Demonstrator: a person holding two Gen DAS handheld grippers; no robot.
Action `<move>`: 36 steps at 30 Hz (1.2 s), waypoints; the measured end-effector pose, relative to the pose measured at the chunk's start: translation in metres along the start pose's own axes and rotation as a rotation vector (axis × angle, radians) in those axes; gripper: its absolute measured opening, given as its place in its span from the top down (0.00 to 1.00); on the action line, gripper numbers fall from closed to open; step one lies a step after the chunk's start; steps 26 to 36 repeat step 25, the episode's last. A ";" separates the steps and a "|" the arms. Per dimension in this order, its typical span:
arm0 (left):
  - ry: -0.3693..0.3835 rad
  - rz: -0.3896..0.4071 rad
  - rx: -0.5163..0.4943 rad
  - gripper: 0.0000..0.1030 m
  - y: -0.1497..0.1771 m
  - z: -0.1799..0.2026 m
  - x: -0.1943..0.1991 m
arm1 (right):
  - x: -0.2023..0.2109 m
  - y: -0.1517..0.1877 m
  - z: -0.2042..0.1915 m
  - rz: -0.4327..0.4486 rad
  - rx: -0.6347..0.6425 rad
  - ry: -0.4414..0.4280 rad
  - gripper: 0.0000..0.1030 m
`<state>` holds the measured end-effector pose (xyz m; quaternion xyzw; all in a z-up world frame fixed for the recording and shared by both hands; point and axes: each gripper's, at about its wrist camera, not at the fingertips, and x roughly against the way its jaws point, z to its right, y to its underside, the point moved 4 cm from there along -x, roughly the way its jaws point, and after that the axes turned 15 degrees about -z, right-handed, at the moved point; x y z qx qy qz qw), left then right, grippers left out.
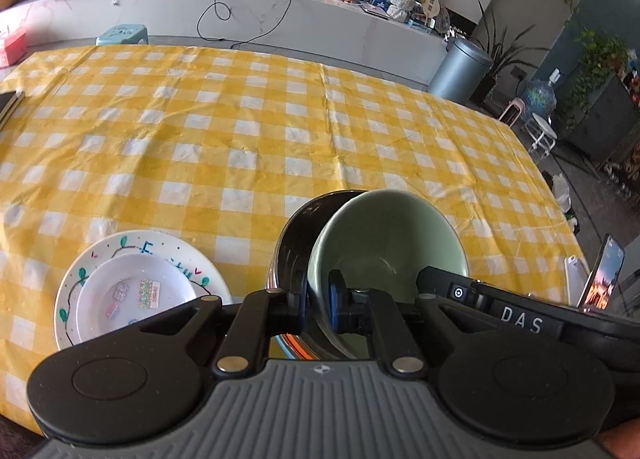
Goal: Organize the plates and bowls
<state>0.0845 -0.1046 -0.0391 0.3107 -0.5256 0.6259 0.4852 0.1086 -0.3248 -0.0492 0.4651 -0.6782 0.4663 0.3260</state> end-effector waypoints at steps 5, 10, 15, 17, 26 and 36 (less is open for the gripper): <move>-0.050 -0.021 -0.076 0.87 -0.003 0.007 -0.002 | -0.005 -0.005 -0.009 -0.005 0.078 0.068 0.96; -0.079 -0.061 -0.170 0.85 -0.003 0.012 -0.006 | -0.008 -0.011 -0.014 -0.030 0.156 0.115 0.96; -0.100 -0.073 -0.223 0.83 -0.003 0.017 -0.007 | -0.010 -0.014 -0.017 -0.052 0.219 0.157 0.96; -0.106 -0.075 -0.238 0.83 -0.003 0.017 -0.007 | -0.012 -0.014 -0.019 -0.053 0.244 0.174 0.96; -0.125 -0.111 -0.322 0.78 -0.007 0.021 -0.008 | -0.013 -0.020 -0.020 -0.088 0.295 0.172 0.95; -0.125 -0.111 -0.322 0.78 -0.007 0.021 -0.008 | -0.013 -0.020 -0.020 -0.088 0.295 0.172 0.95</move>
